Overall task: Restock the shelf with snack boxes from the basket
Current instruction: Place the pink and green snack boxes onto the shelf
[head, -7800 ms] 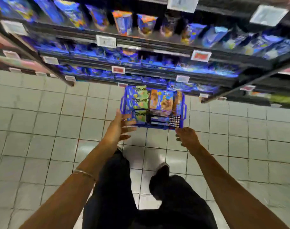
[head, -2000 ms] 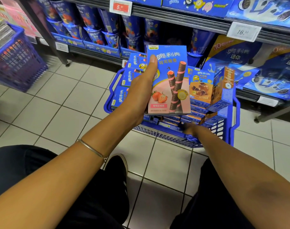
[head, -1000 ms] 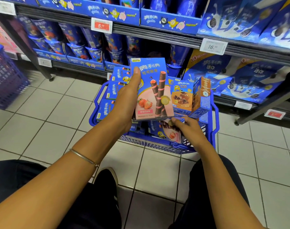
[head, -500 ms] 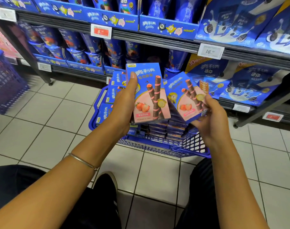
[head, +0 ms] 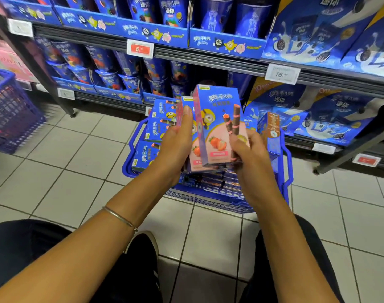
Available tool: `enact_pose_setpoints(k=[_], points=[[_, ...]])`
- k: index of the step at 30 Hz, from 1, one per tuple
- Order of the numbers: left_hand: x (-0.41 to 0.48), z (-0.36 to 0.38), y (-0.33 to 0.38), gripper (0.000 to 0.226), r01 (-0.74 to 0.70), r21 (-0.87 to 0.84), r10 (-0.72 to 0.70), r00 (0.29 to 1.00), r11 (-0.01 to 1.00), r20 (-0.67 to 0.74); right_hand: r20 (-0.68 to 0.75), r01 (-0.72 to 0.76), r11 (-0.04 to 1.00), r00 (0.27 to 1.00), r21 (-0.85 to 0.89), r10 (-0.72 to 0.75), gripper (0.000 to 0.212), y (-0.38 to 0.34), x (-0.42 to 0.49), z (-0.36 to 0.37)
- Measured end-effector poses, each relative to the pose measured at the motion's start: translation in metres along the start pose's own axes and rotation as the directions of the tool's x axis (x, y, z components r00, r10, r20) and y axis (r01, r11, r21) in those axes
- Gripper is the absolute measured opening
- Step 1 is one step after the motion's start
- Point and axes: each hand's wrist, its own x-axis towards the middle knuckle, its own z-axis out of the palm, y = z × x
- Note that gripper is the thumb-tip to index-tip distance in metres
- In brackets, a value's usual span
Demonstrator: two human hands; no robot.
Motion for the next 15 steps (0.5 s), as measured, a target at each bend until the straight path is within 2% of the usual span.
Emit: enact_pose_setpoints(k=[5, 8, 9, 12, 15], points=[[-0.002, 0.002, 0.003, 0.079, -0.008, -0.020, 0.008, 1.000, 1.000, 0.000, 0.046, 0.001, 0.997, 0.999, -0.075, 0.003, 0.035, 0.006, -0.002, 0.011], [-0.005, 0.002, 0.009, 0.104, 0.020, -0.033, -0.018, 0.999, 0.999, 0.049, 0.070, -0.009, 0.999, 0.997, -0.042, 0.012, 0.035, 0.003, -0.001, 0.010], [-0.007, 0.000, 0.010, 0.104, 0.005, -0.037, -0.003, 0.997, 0.999, 0.073, 0.081, -0.010, 0.999, 0.997, -0.035, 0.012, 0.034, 0.002, -0.001, 0.009], [-0.010, -0.004, 0.011, 0.073, -0.036, -0.095, 0.050, 0.987, 0.995, 0.152, 0.097, -0.008, 0.999, 0.995, -0.034, 0.011, 0.035, -0.002, 0.000, 0.008], [-0.014, -0.009, 0.017, 0.052, -0.016, -0.176, 0.046, 0.985, 0.984, 0.165, 0.192, -0.030, 0.998, 0.981, 0.056, 0.019, 0.041, 0.001, 0.009, -0.002]])
